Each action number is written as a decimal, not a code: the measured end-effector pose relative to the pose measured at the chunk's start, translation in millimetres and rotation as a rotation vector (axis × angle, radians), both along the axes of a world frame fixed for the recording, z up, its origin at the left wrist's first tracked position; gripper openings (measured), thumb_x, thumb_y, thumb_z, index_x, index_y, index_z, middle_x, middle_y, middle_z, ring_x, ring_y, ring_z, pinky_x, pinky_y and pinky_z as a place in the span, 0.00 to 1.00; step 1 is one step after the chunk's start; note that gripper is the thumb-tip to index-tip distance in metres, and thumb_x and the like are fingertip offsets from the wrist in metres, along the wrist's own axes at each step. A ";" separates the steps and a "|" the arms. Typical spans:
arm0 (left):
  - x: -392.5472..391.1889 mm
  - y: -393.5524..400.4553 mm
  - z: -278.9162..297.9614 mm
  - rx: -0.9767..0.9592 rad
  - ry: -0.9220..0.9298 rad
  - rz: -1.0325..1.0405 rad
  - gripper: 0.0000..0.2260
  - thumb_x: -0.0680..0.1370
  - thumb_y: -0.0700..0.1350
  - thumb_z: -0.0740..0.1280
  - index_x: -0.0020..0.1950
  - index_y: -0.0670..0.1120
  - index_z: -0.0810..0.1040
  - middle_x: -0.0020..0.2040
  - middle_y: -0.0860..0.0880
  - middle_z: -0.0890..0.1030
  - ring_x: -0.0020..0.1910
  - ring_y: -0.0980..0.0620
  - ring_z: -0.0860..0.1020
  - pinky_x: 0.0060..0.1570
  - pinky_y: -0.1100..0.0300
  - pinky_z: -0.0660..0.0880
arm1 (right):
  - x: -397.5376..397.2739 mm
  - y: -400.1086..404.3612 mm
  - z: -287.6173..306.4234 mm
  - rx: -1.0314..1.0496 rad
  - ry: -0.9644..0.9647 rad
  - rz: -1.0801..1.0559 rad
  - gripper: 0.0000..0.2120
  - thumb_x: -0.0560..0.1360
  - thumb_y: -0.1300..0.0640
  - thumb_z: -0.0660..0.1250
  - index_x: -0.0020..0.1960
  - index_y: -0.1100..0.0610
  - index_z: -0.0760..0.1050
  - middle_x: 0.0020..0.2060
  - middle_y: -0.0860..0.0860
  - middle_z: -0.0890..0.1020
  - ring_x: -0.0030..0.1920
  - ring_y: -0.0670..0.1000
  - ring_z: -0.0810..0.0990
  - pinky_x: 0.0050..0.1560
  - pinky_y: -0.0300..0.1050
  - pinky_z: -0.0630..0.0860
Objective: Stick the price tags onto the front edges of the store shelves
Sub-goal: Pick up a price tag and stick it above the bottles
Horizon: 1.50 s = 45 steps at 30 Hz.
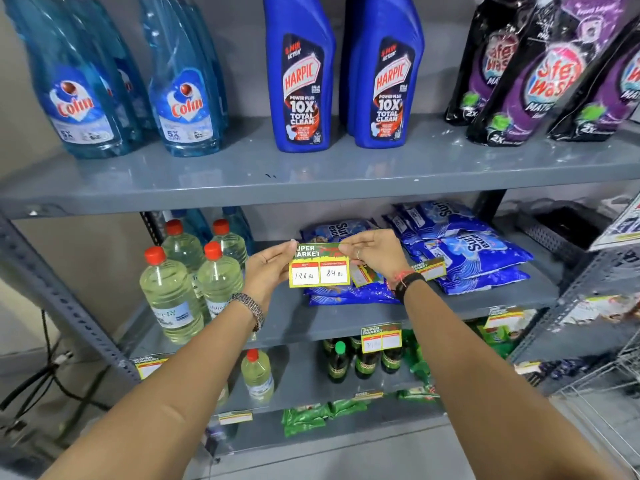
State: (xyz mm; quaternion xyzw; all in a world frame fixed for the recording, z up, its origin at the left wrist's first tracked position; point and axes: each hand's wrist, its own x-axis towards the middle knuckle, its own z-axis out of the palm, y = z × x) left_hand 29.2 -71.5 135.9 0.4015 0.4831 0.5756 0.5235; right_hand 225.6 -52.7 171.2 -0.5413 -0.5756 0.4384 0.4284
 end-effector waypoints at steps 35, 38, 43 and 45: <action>-223.7 -44.6 89.9 0.283 0.434 0.728 0.08 0.64 0.52 0.77 0.37 0.51 0.82 0.37 0.53 0.84 0.36 0.58 0.80 0.38 0.67 0.76 | -247.7 -17.0 79.3 0.603 -0.278 0.082 0.03 0.68 0.58 0.70 0.40 0.56 0.82 0.28 0.48 0.82 0.31 0.44 0.80 0.36 0.37 0.78; -223.5 -45.2 90.9 0.286 0.463 0.725 0.08 0.64 0.53 0.77 0.36 0.53 0.81 0.36 0.54 0.84 0.35 0.58 0.80 0.40 0.62 0.78 | -246.8 -16.8 79.4 0.616 -0.281 0.096 0.03 0.69 0.57 0.70 0.40 0.56 0.82 0.30 0.50 0.83 0.32 0.46 0.81 0.37 0.40 0.79; -223.9 -46.4 90.5 0.260 0.468 0.714 0.08 0.65 0.54 0.76 0.37 0.53 0.81 0.36 0.53 0.83 0.35 0.56 0.79 0.42 0.57 0.80 | -245.9 -16.5 79.3 0.629 -0.285 0.125 0.03 0.70 0.57 0.70 0.40 0.56 0.82 0.26 0.47 0.79 0.27 0.43 0.74 0.37 0.42 0.80; -223.4 -47.1 91.1 0.260 0.467 0.709 0.07 0.65 0.54 0.76 0.36 0.53 0.80 0.36 0.52 0.83 0.34 0.56 0.78 0.42 0.56 0.80 | -246.1 -17.2 79.9 0.630 -0.282 0.126 0.03 0.70 0.58 0.70 0.40 0.56 0.81 0.26 0.47 0.78 0.27 0.44 0.74 0.37 0.42 0.79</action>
